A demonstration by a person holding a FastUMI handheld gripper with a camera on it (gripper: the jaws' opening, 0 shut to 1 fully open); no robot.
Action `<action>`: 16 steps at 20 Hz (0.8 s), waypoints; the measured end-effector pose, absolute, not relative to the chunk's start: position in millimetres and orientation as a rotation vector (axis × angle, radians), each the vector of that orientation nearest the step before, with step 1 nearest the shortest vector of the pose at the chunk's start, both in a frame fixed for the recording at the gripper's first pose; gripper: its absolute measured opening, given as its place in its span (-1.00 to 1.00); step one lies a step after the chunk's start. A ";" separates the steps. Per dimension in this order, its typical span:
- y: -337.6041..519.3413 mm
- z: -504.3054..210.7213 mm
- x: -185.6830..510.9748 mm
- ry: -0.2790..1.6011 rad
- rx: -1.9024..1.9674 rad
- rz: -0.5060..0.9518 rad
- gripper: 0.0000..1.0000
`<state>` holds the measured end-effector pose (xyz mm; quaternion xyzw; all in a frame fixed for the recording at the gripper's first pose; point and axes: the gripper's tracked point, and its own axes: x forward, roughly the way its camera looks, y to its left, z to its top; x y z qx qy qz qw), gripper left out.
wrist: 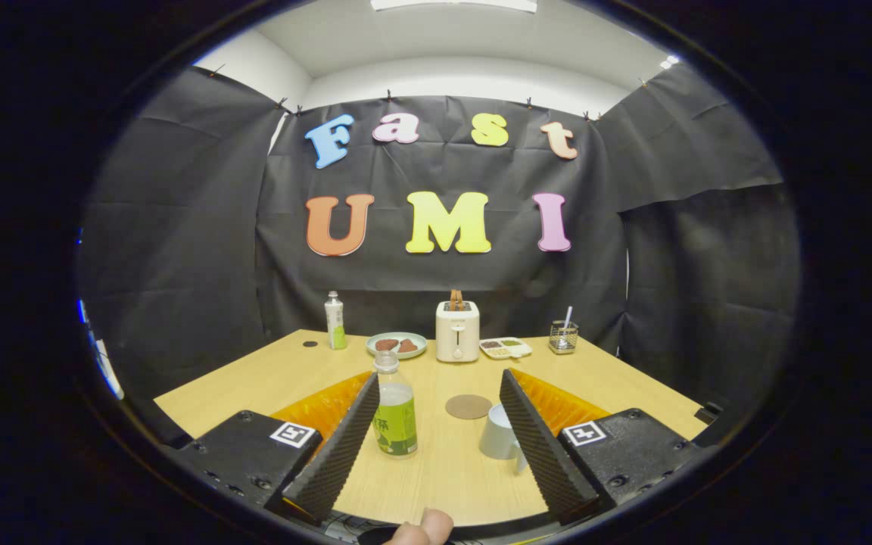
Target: Take the bottle from table, then pour the juice into the cup, finally place the bottle on the coaster
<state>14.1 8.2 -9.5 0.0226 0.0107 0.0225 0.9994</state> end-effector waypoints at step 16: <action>35.1 -36.0 63.4 0.036 0.041 0.109 1.00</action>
